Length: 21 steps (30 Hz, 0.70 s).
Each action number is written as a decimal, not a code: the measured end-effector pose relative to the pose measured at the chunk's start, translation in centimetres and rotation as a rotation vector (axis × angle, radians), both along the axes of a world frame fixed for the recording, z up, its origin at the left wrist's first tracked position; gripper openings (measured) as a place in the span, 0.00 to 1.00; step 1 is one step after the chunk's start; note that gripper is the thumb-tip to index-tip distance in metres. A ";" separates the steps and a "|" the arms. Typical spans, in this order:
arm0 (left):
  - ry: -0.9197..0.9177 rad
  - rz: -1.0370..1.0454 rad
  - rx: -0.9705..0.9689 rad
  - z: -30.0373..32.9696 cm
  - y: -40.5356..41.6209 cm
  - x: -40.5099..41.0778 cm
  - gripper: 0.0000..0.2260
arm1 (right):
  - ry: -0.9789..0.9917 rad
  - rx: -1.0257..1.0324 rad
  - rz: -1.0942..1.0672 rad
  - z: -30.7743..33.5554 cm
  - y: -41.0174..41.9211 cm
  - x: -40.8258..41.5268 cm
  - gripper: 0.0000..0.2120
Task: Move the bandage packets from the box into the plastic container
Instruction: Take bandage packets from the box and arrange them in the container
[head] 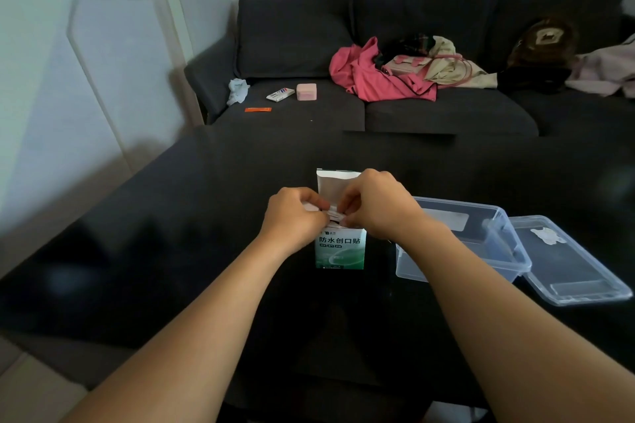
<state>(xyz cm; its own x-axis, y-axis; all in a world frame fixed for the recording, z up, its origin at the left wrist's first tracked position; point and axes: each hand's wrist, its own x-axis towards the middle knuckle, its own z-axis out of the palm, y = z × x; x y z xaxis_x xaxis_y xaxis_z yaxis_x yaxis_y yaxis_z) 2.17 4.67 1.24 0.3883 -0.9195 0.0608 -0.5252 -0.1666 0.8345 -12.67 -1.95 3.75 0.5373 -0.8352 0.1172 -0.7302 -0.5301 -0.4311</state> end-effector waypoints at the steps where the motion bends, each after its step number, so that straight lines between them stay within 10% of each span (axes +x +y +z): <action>1: 0.017 0.012 -0.002 -0.1 0.0 0.0 0.09 | 0.001 -0.016 -0.011 -0.1 0.0 0.1 0.07; 21: 0.037 0.020 -0.016 -0.3 -0.3 0.0 0.11 | 0.010 -0.113 0.011 -1.0 -0.1 0.6 0.07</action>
<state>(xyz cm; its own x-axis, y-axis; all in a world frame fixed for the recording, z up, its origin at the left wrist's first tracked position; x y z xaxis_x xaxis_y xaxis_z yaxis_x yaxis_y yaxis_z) 2.20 4.37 0.98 0.4087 -0.9107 0.0603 -0.4904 -0.1634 0.8561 -12.07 -2.10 2.77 0.5484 -0.8107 0.2049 -0.7279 -0.5834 -0.3603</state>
